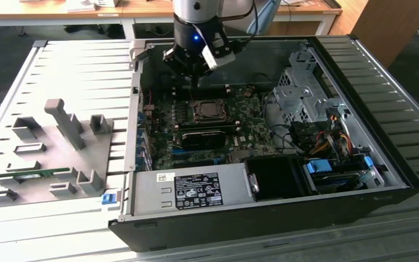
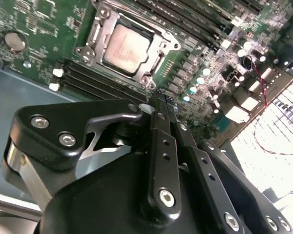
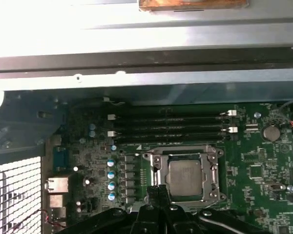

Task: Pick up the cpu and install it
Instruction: 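Install the first cpu locking lever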

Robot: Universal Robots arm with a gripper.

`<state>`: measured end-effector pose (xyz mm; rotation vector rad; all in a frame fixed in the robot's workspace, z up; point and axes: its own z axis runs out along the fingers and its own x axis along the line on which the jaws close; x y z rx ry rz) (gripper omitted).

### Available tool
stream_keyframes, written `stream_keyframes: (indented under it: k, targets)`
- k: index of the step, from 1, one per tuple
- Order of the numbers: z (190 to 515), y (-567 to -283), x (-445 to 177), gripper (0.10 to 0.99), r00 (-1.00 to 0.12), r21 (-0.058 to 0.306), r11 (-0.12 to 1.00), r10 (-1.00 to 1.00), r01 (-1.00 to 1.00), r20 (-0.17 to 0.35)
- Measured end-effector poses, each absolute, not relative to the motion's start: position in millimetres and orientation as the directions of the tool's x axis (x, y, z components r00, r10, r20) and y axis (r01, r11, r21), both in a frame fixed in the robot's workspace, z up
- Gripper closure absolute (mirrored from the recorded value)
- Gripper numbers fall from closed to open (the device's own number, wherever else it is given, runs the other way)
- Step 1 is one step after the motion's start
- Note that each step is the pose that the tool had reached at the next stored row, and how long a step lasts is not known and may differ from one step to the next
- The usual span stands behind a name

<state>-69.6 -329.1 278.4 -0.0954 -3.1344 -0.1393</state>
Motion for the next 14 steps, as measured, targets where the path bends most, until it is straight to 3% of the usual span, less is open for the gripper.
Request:
stream_keyframes:
  k: [14]
  targets:
    - [269.8,-327.7,-73.2,0.98,-0.998,0.089,0.994,0.06,0.061,0.005]
